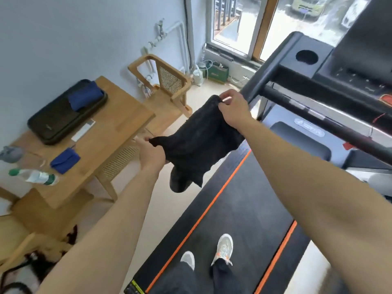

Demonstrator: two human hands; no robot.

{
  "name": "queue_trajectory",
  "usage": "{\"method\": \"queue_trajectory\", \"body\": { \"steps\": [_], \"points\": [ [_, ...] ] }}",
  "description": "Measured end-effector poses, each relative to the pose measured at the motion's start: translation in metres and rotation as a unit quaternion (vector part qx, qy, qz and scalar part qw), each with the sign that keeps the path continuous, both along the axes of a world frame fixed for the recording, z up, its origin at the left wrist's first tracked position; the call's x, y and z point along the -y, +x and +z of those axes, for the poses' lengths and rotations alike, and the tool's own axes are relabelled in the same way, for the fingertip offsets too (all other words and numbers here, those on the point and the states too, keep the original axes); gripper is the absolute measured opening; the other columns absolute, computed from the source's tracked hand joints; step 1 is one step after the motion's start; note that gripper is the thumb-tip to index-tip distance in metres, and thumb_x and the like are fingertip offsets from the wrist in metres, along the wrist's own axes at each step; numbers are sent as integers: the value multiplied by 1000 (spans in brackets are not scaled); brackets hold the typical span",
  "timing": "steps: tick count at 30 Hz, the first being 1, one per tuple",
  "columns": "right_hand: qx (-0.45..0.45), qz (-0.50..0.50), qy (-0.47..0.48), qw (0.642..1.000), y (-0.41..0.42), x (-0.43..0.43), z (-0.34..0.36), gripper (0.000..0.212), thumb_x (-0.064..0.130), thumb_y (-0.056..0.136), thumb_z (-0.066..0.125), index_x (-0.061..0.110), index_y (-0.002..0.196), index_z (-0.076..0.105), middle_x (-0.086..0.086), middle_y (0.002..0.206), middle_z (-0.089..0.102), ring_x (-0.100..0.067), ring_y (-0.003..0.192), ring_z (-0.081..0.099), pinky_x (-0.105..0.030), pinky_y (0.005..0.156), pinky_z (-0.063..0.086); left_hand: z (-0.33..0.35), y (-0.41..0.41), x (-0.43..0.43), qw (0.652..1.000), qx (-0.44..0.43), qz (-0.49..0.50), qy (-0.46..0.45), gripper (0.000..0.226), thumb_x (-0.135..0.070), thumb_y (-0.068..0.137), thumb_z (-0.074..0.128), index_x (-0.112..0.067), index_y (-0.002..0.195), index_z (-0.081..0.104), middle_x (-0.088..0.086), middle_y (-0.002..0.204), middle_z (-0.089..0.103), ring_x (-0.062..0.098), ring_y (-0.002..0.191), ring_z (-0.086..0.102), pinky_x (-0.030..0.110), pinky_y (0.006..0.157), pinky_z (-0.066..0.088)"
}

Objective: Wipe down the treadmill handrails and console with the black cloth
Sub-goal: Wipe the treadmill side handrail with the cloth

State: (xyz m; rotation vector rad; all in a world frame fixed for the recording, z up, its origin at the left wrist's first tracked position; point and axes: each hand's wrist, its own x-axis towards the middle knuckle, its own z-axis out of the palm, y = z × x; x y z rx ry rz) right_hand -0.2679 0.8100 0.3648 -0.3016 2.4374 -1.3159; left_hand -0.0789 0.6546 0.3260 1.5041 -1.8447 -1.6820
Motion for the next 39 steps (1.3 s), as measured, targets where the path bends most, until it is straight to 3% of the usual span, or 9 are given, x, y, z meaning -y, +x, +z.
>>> {"method": "queue_trajectory", "body": {
  "steps": [6,9,13,17,21,25,31,34,39],
  "points": [
    [-9,119,113,986,8,38,-39,52,18,93,50,21,145,47,-3,136,61,-28,129,50,-43,106,43,-35,-8,18,991,98,37,89,45,12,91,40,-13,128,38,12,122,46,24,91,53,39,67,56],
    [-135,14,95,986,40,10,-53,56,17,89,54,20,145,49,-1,145,55,-27,136,39,-43,113,34,-50,-9,19,973,198,-101,-65,50,-9,91,50,-14,139,40,8,138,48,29,112,52,37,87,45],
    [76,-211,-73,972,100,-25,-100,55,13,95,53,18,149,43,2,149,49,-19,136,44,-40,117,34,-41,-44,2,974,70,-206,-67,33,-30,96,53,-24,128,57,-3,128,61,22,118,57,40,104,45],
    [232,-262,-171,921,130,7,-125,61,28,105,48,22,160,21,1,164,25,-19,148,30,-36,119,26,-42,-83,-13,933,74,-349,45,42,-45,105,36,-22,134,56,-4,134,58,16,127,51,40,114,37],
    [295,-327,-243,864,120,51,-133,68,52,103,43,34,161,14,7,162,27,-19,148,27,-41,120,24,-68,-88,-4,903,89,-338,250,54,-63,99,40,-25,126,67,1,121,71,20,113,66,41,105,48],
    [294,-361,-293,835,112,59,-151,71,58,98,48,37,159,20,17,144,41,-12,134,40,-34,112,32,-82,-84,-2,909,78,-321,253,63,-63,97,43,-17,138,57,4,138,61,22,125,59,24,78,52],
    [325,-341,-355,808,84,53,-179,95,88,58,65,38,139,55,2,129,68,-24,118,65,-49,105,49,-81,-90,-3,882,36,-409,233,57,-65,91,45,-33,135,58,-3,128,68,20,116,66,45,105,48],
    [308,-350,-358,809,59,51,-177,91,84,63,64,31,137,58,-2,125,71,-25,113,69,-49,101,53,-69,-121,-9,888,46,-415,196,59,-66,93,40,-31,137,58,-2,128,67,19,113,66,44,104,49],
    [267,-362,-356,819,32,48,-171,92,81,64,64,31,140,57,1,124,72,-22,110,70,-46,98,56,-77,-158,-11,903,47,-374,206,56,-64,91,48,-21,111,77,3,108,77,23,103,73,43,102,51]
  ]
}}
